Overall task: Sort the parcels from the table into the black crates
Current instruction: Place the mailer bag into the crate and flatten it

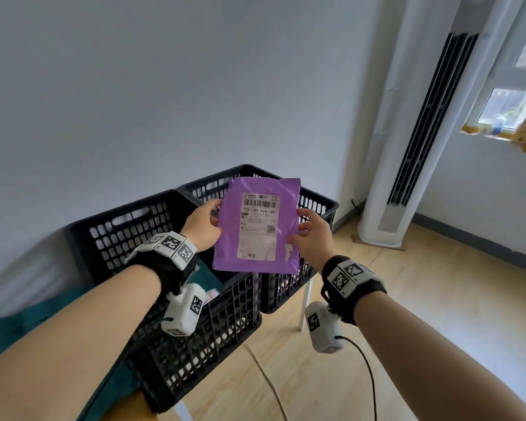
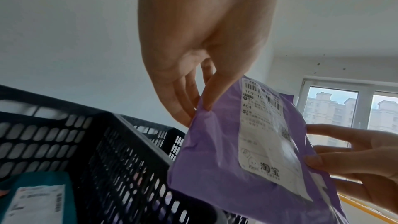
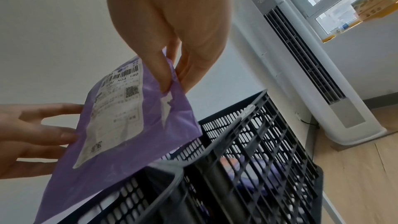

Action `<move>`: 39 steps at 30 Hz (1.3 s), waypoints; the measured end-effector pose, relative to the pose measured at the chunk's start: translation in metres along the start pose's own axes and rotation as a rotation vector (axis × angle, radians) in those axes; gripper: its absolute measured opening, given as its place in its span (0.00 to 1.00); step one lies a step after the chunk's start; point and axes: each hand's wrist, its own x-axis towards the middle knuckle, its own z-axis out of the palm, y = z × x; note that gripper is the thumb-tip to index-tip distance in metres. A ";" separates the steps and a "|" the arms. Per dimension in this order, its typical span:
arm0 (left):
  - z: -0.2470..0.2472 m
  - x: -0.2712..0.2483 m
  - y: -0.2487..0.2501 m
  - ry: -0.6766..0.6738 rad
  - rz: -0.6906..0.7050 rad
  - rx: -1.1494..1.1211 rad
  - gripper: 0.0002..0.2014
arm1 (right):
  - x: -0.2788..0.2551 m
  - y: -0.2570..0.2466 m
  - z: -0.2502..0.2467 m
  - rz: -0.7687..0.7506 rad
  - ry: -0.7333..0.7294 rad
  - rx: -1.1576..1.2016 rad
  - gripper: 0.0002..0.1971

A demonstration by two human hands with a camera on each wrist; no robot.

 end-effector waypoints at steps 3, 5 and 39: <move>0.007 0.042 0.012 -0.015 0.002 -0.018 0.30 | 0.043 -0.006 -0.012 -0.007 -0.008 -0.027 0.27; 0.010 0.067 0.021 -0.041 0.006 -0.035 0.31 | 0.072 -0.010 -0.020 -0.019 -0.021 -0.048 0.27; 0.100 0.318 -0.012 0.043 -0.724 0.396 0.29 | 0.426 0.055 0.045 -0.015 -0.849 -0.557 0.21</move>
